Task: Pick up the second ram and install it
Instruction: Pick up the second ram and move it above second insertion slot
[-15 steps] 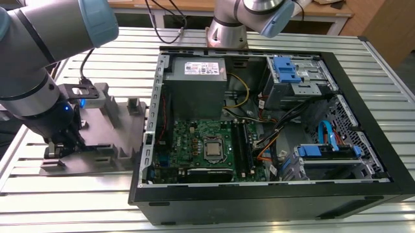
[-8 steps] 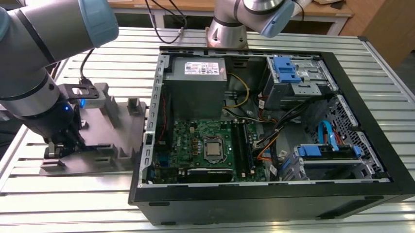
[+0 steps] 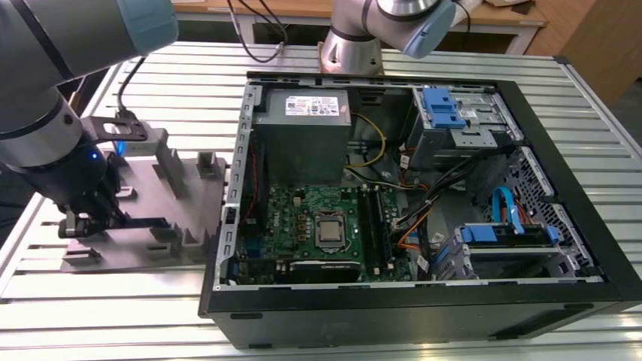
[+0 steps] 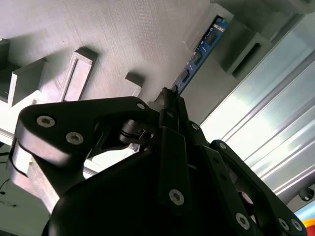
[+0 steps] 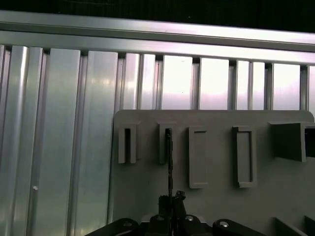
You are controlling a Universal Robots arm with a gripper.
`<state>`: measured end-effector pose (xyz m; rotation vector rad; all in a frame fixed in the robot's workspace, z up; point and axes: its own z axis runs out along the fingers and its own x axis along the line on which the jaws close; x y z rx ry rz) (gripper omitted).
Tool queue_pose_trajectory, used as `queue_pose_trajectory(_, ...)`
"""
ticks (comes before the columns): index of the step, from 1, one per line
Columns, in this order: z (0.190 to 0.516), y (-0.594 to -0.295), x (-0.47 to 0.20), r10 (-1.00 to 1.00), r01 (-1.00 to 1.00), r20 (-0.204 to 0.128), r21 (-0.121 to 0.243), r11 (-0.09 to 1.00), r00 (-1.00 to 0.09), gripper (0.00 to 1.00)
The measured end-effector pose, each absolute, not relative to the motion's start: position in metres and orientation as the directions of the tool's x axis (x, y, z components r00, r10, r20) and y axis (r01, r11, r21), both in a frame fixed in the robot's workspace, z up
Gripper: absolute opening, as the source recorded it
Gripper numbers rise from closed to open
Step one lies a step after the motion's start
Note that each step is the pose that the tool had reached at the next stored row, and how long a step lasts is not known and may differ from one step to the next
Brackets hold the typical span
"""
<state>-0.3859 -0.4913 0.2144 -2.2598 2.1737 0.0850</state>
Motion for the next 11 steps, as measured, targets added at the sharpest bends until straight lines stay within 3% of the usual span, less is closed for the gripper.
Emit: queue_pose_trajectory(11, 0.232, -0.491, -0.386, -0.998, -0.999, -0.042, 0.034, -0.04, 0.038, 0.14)
